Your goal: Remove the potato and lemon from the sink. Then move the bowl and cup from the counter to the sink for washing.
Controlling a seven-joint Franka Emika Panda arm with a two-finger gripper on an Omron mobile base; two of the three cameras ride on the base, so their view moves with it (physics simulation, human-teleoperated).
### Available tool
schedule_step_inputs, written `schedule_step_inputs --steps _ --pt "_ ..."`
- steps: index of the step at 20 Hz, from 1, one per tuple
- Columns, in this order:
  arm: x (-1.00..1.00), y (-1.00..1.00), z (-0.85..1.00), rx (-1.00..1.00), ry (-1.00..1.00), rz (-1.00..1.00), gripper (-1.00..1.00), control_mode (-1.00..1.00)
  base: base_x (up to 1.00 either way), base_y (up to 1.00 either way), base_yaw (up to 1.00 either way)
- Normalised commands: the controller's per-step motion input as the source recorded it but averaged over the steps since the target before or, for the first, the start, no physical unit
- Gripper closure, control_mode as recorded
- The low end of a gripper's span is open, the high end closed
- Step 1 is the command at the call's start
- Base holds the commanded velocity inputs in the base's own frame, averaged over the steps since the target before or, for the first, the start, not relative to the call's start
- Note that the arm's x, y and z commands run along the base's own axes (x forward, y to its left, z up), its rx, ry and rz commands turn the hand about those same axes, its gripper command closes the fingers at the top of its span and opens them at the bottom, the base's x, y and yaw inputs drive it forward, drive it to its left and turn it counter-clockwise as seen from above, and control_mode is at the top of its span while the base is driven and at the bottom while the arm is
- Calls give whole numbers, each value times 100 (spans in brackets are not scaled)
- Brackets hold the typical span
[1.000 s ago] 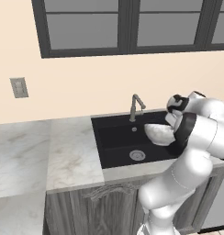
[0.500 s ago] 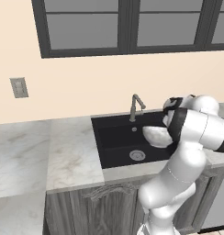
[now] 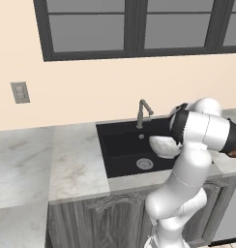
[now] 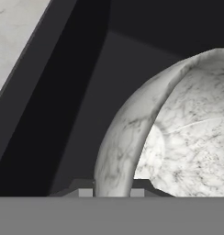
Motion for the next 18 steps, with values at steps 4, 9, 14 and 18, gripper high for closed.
schedule_step_inputs --steps 4,9,14,18 --pt "9 0 -20 0 0 1 100 -100 0 0 0" --pt "10 0 -20 0 0 1 100 -100 0 0 0" --pt "8 0 -20 0 -1 3 100 -100 0 0 0" --pt "8 0 -19 0 -3 4 100 -100 0 0 0"
